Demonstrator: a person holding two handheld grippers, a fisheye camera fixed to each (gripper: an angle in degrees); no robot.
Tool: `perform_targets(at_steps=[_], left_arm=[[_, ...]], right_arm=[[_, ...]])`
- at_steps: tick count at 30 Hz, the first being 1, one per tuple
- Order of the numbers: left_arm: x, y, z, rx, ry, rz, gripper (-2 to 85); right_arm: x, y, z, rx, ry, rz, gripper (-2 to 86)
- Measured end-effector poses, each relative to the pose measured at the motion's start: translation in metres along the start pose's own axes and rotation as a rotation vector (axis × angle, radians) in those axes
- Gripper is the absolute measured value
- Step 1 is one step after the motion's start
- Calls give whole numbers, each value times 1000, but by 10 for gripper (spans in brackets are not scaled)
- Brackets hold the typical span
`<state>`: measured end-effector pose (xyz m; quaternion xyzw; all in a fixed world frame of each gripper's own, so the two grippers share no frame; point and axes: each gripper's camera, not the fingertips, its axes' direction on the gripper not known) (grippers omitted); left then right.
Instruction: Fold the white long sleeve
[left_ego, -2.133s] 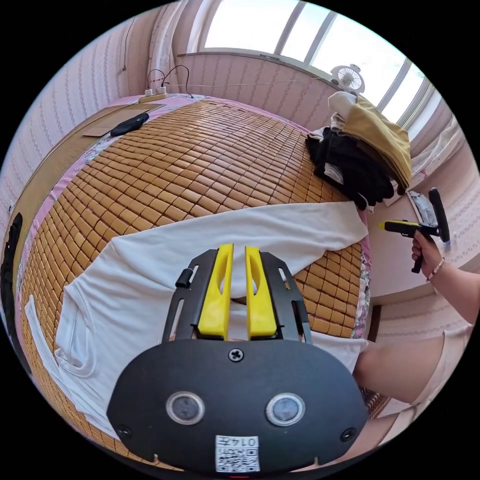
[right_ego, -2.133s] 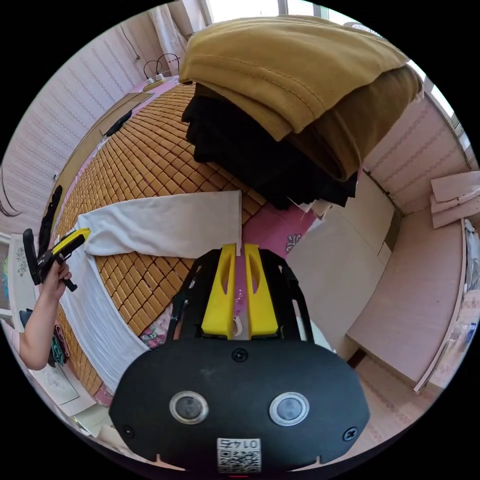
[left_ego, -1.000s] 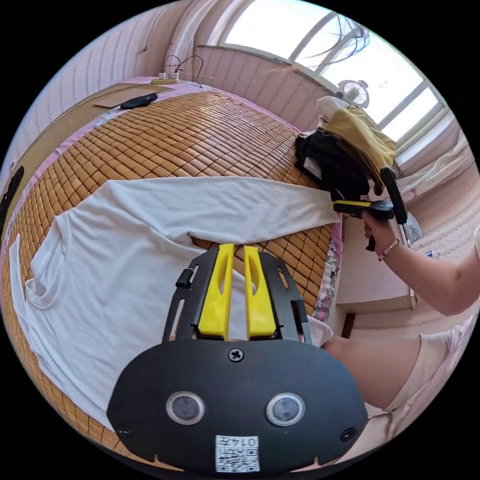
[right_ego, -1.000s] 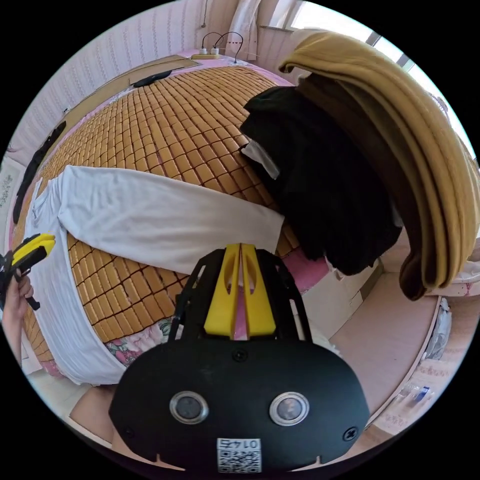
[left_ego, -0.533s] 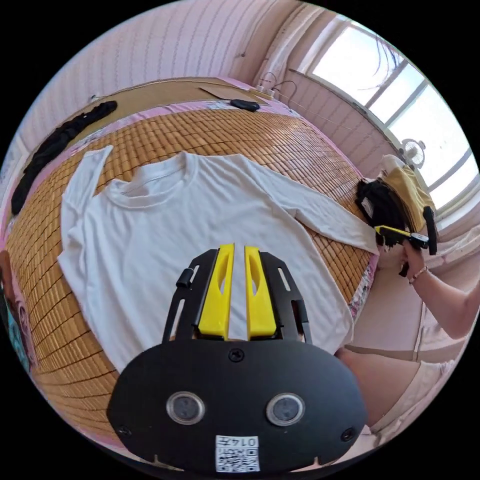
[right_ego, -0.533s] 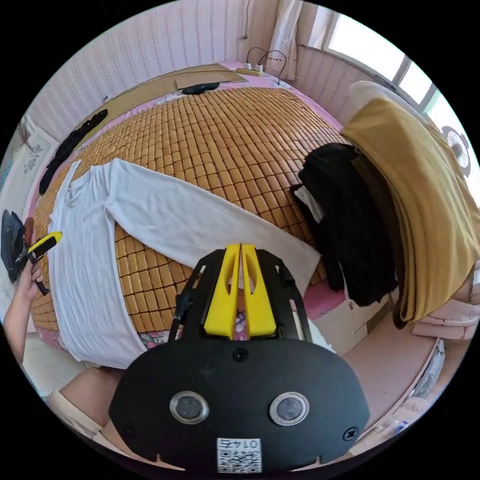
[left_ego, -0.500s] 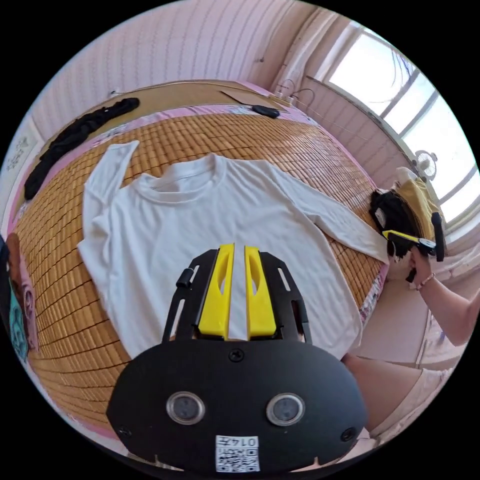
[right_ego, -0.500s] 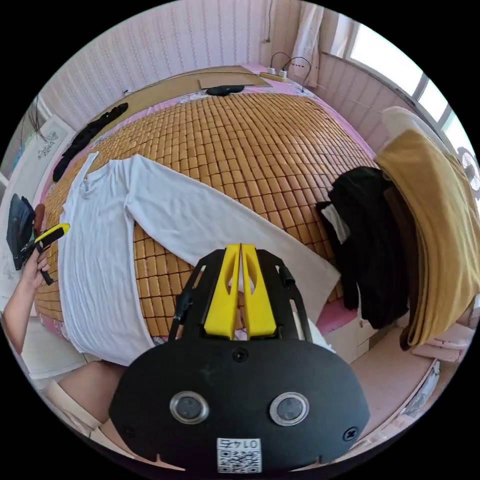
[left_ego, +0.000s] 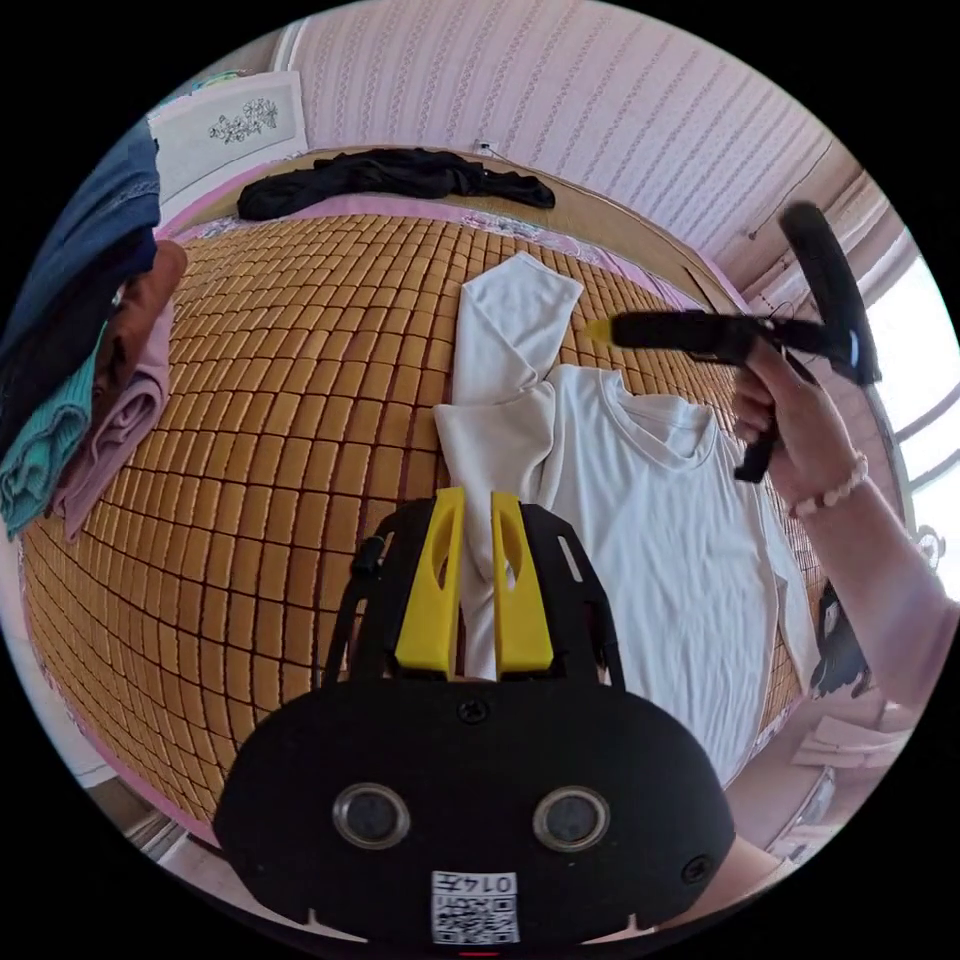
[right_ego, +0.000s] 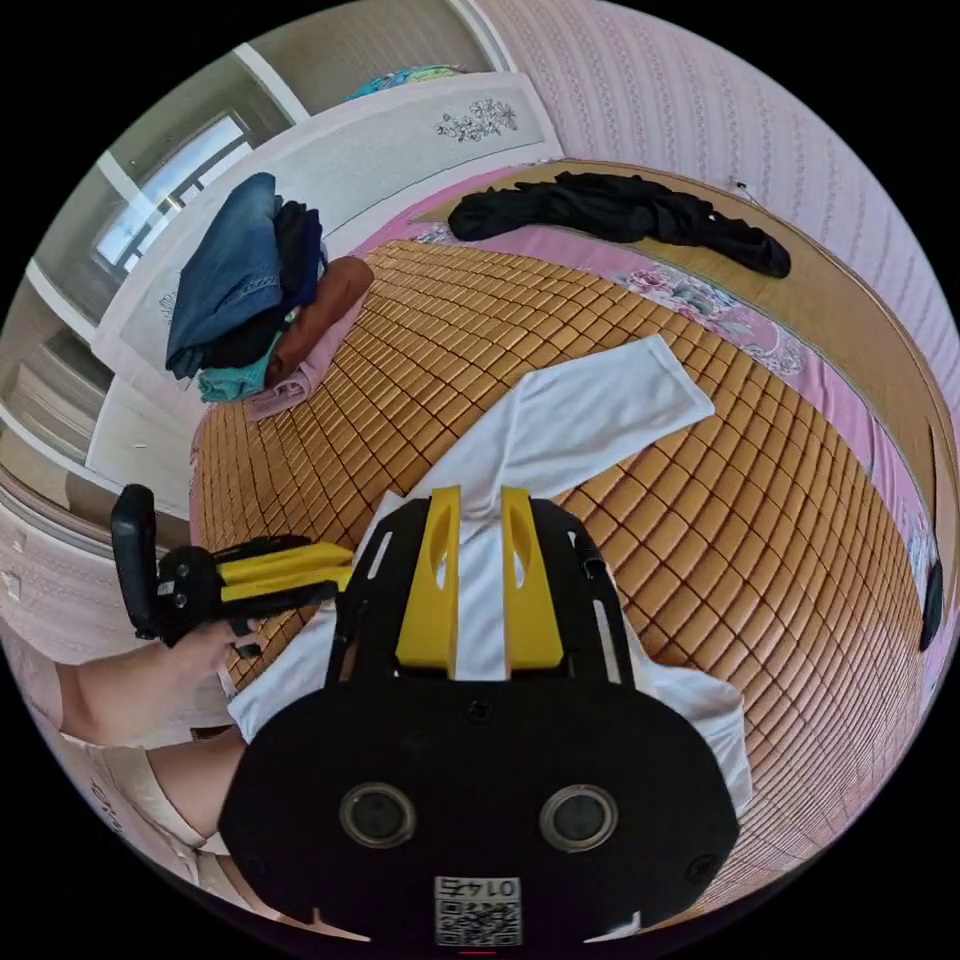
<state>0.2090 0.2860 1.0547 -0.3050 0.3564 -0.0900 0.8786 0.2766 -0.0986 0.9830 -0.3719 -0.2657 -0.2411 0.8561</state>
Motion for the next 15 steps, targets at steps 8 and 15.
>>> perform_targets(at_steps=[8,15], left_arm=[[-22,4,-46,-18,61,58,44],[-55,32,-137,59,123,52,33]], right_arm=[[-13,-77,40,-157,181,-73,27],[-83,-97,-44,-84,-271,-480,4]])
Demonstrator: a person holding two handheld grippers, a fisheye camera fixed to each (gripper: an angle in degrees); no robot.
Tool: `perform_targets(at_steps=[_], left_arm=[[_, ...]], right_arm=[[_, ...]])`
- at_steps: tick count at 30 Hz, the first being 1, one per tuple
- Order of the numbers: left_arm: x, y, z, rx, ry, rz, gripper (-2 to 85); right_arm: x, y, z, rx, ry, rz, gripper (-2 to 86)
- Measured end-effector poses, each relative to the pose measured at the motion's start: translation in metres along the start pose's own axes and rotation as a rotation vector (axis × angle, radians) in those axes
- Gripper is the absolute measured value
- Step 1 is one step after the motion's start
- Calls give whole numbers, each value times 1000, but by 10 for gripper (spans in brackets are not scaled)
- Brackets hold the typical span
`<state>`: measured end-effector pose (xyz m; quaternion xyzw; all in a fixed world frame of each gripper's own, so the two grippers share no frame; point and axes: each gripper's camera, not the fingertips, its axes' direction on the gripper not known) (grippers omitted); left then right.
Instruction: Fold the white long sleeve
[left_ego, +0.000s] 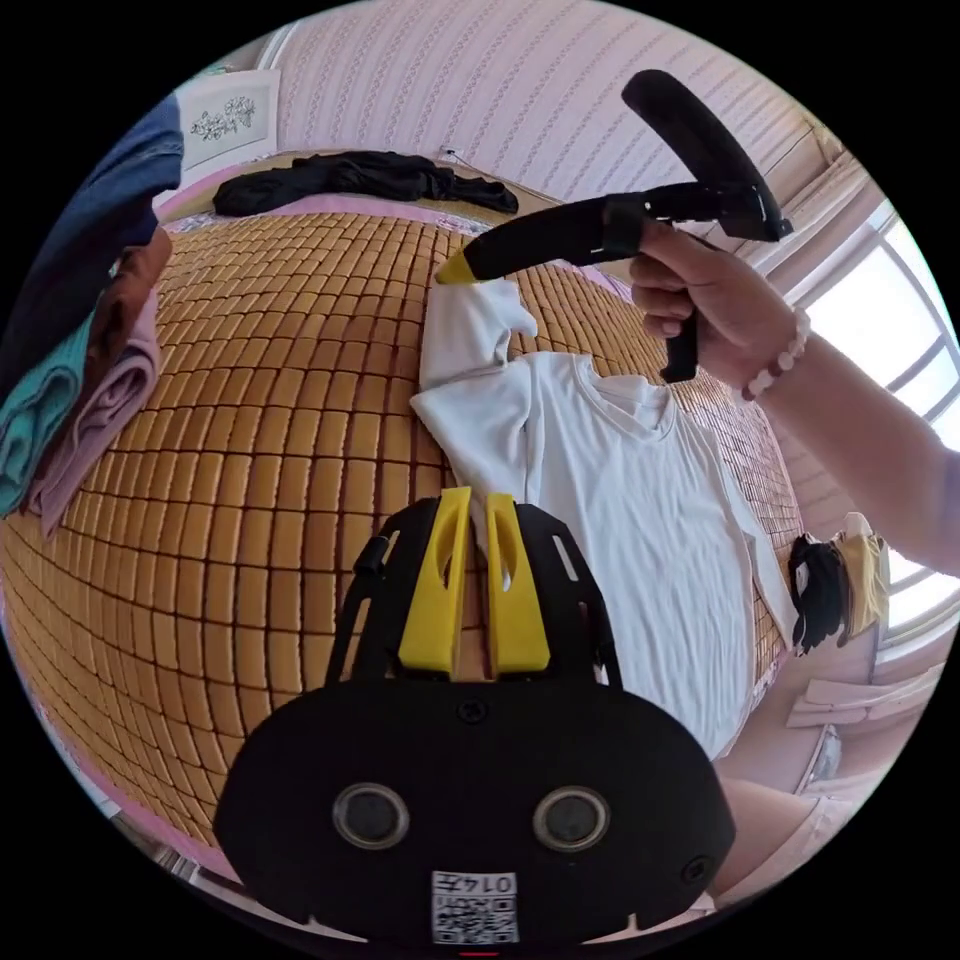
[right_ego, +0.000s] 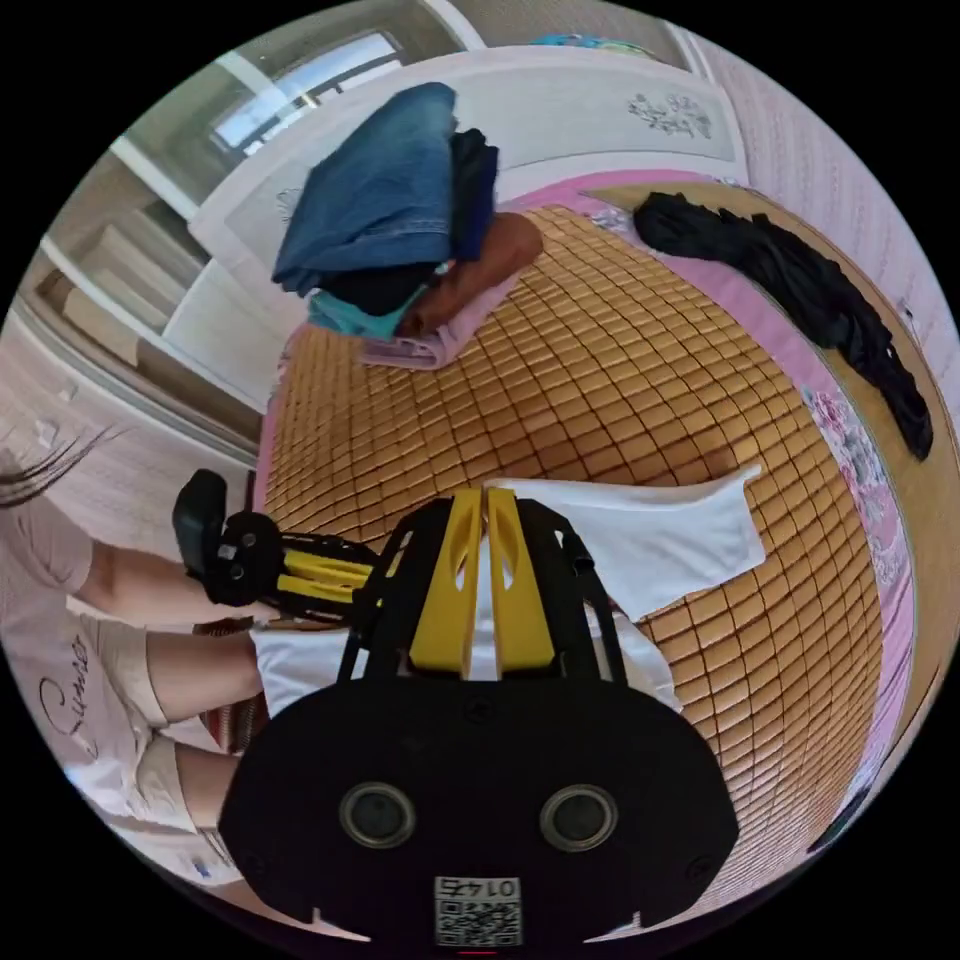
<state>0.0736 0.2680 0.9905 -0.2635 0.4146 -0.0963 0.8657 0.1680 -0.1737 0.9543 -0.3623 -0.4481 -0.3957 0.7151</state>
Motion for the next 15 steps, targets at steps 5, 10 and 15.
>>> perform_targets(at_steps=[5,10,15], left_arm=[[-28,72,-117,87,20,-63,31],[-65,120,-186,-18,-155,-173,36],[-107,110,-221,10,-269,-239,54]], right_arm=[[-47,-12,-36,21,-150,-242,2],[-1,-3,-30,-35,-68,-5,27],[12,6,3,-225,165,151,76]])
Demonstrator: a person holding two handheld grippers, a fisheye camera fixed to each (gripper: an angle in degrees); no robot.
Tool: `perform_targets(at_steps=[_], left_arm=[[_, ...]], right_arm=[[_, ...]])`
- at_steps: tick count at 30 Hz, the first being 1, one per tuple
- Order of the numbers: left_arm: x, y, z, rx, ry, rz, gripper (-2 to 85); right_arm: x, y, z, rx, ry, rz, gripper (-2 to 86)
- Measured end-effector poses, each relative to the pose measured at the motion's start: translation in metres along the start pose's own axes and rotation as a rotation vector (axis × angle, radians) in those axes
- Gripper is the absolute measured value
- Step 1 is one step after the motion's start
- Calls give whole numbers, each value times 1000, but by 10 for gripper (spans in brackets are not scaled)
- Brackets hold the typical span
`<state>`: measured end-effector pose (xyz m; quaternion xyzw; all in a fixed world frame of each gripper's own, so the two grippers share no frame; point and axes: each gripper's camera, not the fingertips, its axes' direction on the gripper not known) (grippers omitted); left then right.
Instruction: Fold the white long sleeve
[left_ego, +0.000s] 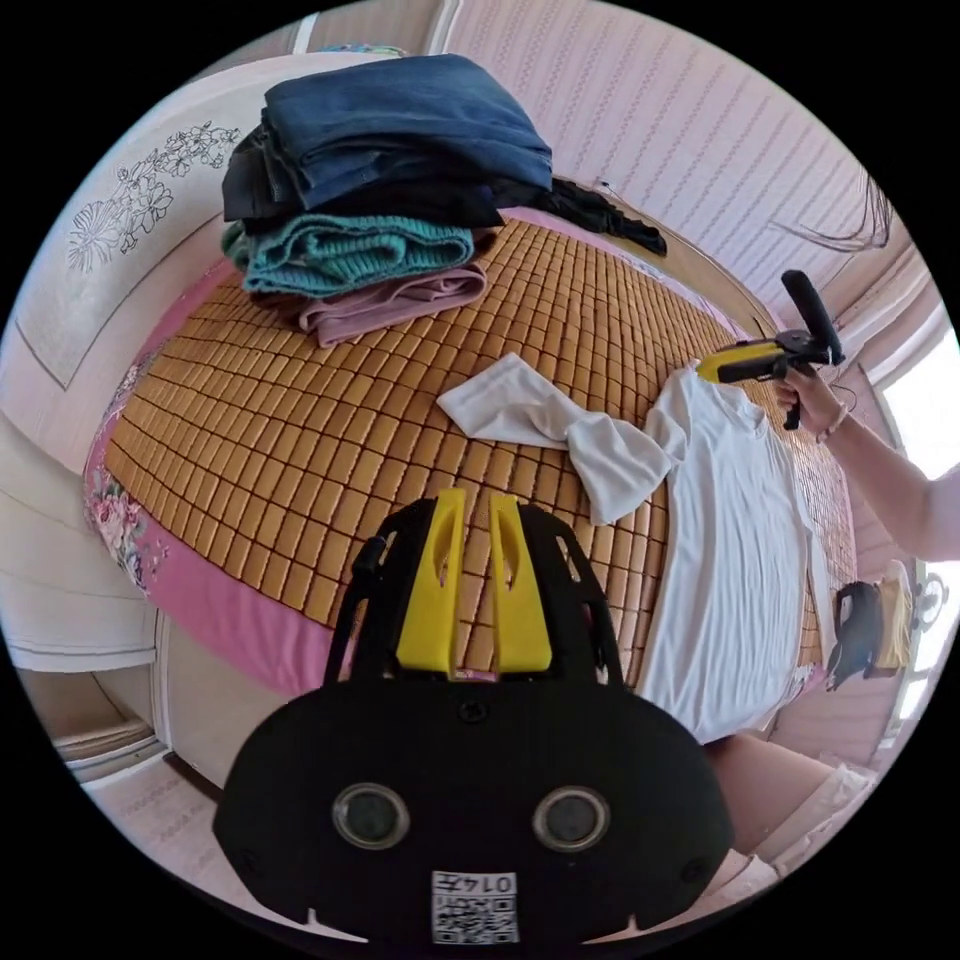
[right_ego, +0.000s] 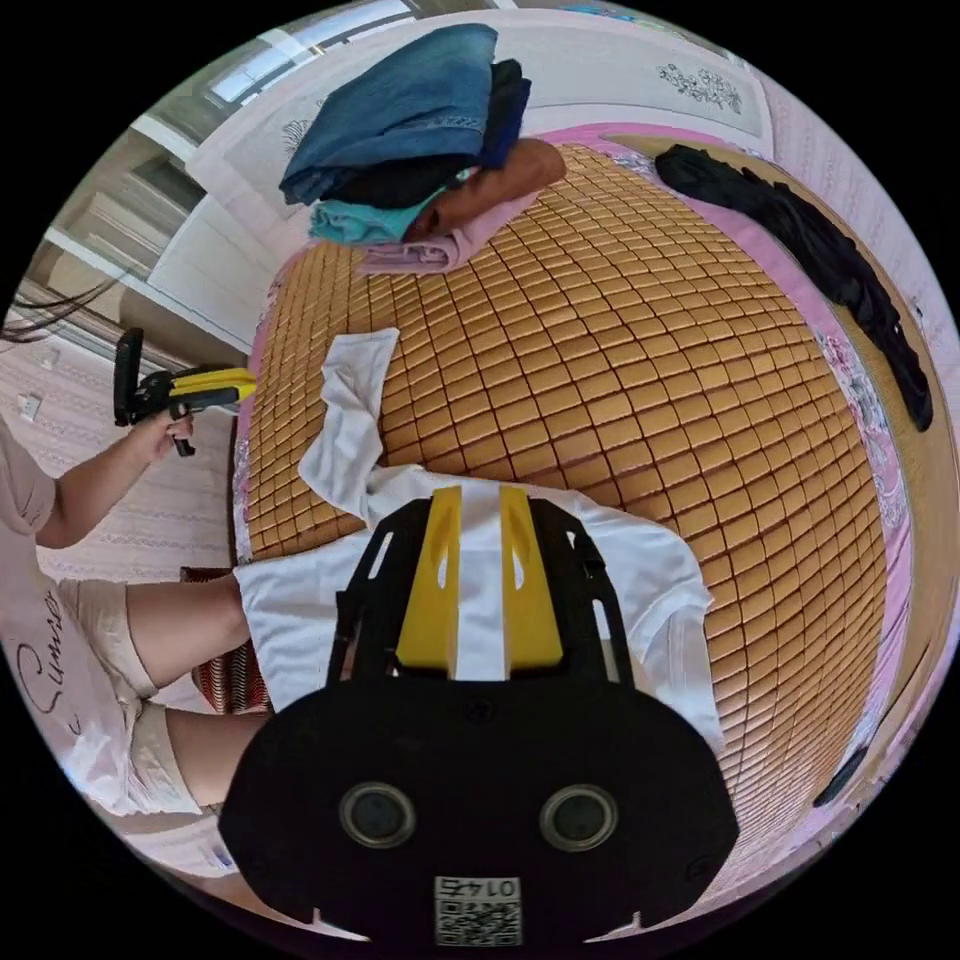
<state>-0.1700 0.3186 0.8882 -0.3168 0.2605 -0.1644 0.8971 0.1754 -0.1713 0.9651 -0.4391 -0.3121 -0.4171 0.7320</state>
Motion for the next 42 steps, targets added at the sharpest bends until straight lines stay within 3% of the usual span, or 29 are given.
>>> perform_targets(at_steps=[5,12,20,26,29,32,35,42], left_arm=[[-7,-57,21,-10,-75,30,100],[9,-86,20,-93,-136,162,7],[-55,-26,-106,-64,-158,-71,-9],[-109,-2,-173,-36,-19,-304,-2],[-149,-15,-167,-8,86,-457,24],[-179,-38,-157,25,21,-516,45],[-181,-59,-154,18,-95,-450,50],[-171,-74,-96,-134,-30,-369,84]], right_arm=[[8,13,7,-14,6,277,95],[8,-1,16,31,-124,272,25],[19,-3,-35,194,-183,258,3],[28,-29,-32,171,-191,223,2],[33,-52,-18,126,-163,210,2],[39,-65,-2,73,-108,237,2],[34,-65,1,70,-89,235,2],[16,-50,5,66,49,193,2]])
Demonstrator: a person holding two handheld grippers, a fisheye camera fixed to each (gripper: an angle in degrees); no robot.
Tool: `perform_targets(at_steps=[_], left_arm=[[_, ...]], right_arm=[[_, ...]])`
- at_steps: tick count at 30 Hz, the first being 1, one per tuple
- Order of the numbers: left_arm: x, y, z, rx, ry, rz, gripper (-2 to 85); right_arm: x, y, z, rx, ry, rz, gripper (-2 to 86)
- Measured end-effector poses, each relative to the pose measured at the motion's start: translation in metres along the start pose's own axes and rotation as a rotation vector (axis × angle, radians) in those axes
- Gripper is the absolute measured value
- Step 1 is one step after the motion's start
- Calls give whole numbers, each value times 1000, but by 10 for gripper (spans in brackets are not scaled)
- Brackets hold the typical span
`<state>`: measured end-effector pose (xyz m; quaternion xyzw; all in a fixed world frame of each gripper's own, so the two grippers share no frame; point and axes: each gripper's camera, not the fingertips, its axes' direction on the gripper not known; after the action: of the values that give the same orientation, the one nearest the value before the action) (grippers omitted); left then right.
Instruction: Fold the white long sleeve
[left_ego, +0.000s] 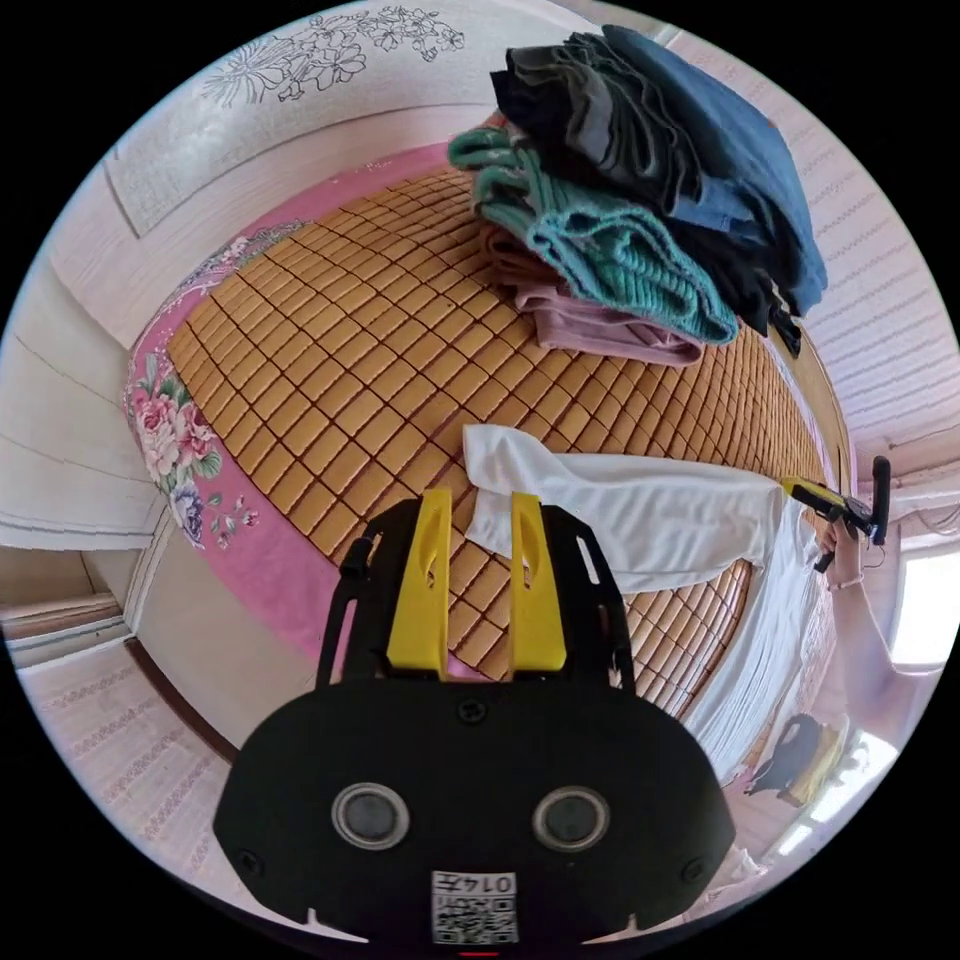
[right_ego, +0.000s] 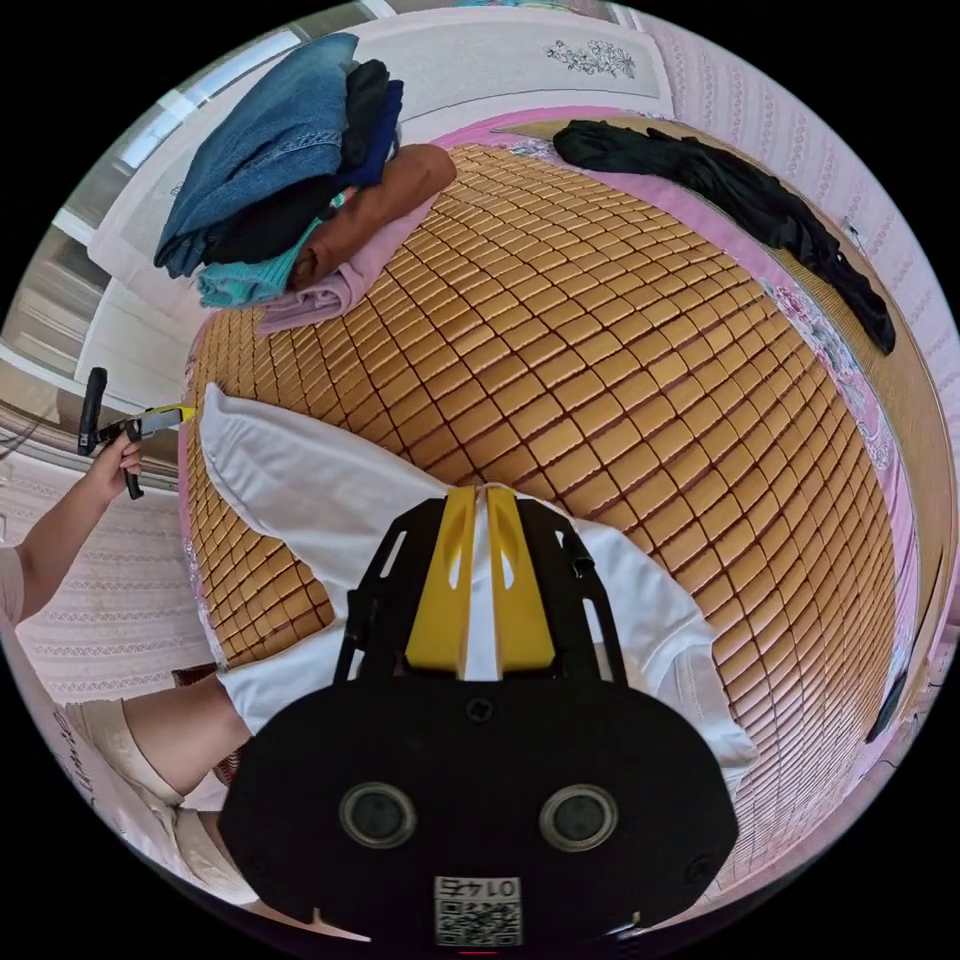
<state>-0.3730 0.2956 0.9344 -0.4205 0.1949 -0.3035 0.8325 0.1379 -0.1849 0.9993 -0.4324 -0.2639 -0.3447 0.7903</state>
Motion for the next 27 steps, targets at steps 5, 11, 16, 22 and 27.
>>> perform_targets(at_steps=[5,11,16,22,27], left_arm=[[31,-2,27,-87,-138,146,2],[17,1,21,-21,-151,46,2],[12,1,40,-44,-113,-3,58],[25,6,45,-10,-135,22,62],[54,-10,102,-70,-109,48,65]], right_arm=[[3,3,15,-42,11,20,3],[14,8,21,-14,-128,52,14],[40,31,0,86,-206,127,41],[67,66,11,61,-115,190,16],[61,76,55,25,18,156,-1]])
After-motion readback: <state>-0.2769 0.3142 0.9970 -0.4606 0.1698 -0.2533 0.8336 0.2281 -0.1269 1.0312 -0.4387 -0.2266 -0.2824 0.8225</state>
